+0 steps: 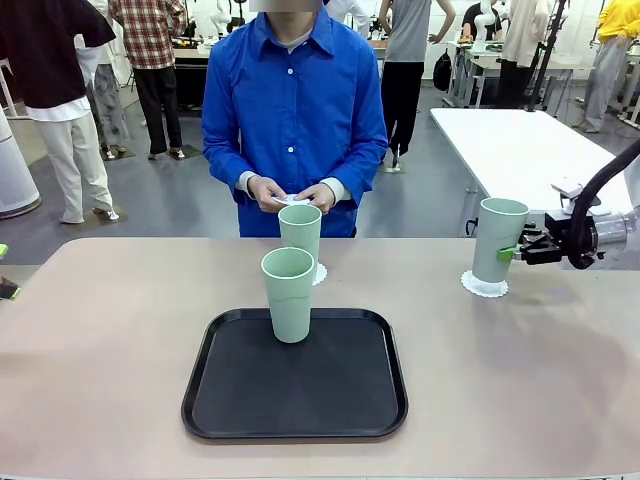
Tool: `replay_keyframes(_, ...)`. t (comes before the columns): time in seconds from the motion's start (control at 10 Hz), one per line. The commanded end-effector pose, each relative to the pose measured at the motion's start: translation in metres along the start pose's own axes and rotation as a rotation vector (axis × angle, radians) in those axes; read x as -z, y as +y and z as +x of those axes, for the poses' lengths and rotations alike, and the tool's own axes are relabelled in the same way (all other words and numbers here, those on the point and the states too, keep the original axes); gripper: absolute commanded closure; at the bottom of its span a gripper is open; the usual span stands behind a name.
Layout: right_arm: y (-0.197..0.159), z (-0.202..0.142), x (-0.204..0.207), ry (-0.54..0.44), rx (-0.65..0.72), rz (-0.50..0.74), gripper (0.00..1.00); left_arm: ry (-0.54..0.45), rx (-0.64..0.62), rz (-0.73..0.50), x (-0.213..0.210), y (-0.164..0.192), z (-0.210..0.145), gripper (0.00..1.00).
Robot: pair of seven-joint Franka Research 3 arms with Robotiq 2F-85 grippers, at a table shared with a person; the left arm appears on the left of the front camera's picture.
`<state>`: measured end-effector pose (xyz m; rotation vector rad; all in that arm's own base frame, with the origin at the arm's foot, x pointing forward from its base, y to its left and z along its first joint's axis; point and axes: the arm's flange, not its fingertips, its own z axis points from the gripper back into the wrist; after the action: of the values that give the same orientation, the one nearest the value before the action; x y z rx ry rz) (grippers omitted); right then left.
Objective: Place coasters on the table and set cups on them.
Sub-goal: Take one Reusable plastic cup from the Flat Tray and place it on a coaster set by the human.
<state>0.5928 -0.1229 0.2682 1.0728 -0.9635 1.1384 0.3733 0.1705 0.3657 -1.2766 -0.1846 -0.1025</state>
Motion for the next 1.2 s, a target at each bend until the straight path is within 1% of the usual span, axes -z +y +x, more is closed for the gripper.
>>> replay_keyframes(0.0,-0.006,-0.001,-0.001,-0.006,-0.05,0.048,0.17,-0.003,-0.003,0.002,-0.001,-0.002,0.0,0.0)
replay_keyframes(0.2,-0.007,-0.006,0.001,-0.017,-0.085,0.084,0.17,-0.003,-0.003,0.002,-0.001,-0.002,0.0,0.0)
replay_keyframes(0.4,-0.01,-0.011,0.001,-0.02,-0.097,0.09,0.17,-0.003,-0.003,0.002,-0.001,-0.002,0.0,0.0)
replay_keyframes(1.1,-0.021,-0.019,0.002,0.008,-0.079,0.056,0.17,-0.003,-0.003,0.002,-0.001,-0.002,0.0,0.0)
